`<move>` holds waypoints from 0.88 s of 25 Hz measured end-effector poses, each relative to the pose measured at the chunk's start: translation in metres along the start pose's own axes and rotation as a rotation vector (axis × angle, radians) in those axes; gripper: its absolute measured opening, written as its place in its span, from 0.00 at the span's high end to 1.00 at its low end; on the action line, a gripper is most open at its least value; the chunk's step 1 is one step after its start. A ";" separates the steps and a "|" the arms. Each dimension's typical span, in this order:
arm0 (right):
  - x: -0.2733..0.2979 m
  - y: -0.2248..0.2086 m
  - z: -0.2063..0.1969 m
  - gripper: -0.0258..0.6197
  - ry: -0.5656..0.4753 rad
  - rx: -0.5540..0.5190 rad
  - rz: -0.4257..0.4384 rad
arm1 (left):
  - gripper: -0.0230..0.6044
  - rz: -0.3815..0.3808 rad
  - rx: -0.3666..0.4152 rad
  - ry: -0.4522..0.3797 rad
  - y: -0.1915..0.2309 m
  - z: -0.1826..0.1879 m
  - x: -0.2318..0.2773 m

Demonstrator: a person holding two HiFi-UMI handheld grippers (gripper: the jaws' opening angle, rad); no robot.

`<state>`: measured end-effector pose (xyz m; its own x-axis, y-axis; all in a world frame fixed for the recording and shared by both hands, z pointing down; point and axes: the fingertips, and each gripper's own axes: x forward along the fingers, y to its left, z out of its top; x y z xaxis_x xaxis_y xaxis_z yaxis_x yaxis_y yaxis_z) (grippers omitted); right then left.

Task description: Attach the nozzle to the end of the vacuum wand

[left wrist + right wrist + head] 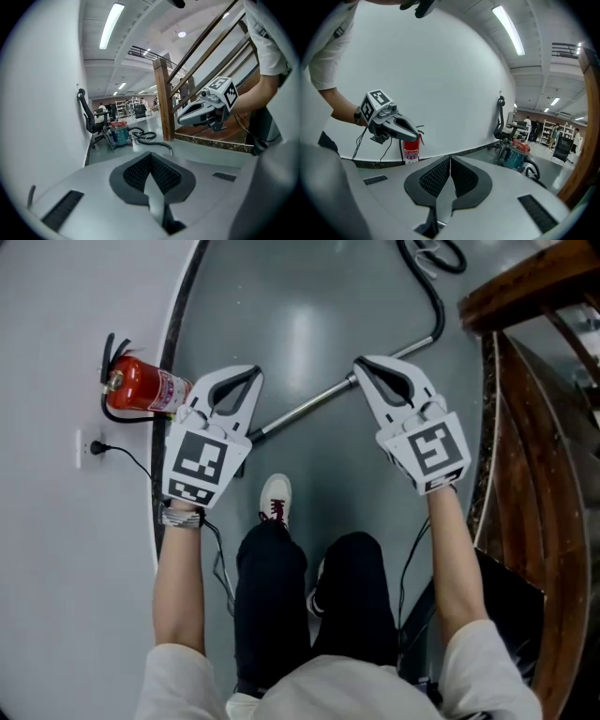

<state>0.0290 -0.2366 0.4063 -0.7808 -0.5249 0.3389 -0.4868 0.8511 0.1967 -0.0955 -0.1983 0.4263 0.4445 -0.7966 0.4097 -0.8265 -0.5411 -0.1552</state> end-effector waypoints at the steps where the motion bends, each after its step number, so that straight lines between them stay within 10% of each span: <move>1: -0.009 -0.002 0.017 0.91 0.001 0.007 0.002 | 0.96 0.001 0.001 0.002 0.001 0.018 -0.010; 22: -0.247 0.000 0.396 0.91 -0.114 0.050 -0.046 | 0.96 0.005 -0.015 -0.093 -0.022 0.352 -0.254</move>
<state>0.0669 -0.1116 -0.0423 -0.7951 -0.5638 0.2235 -0.5399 0.8259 0.1627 -0.0692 -0.0793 0.0094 0.4697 -0.8214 0.3235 -0.8336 -0.5333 -0.1436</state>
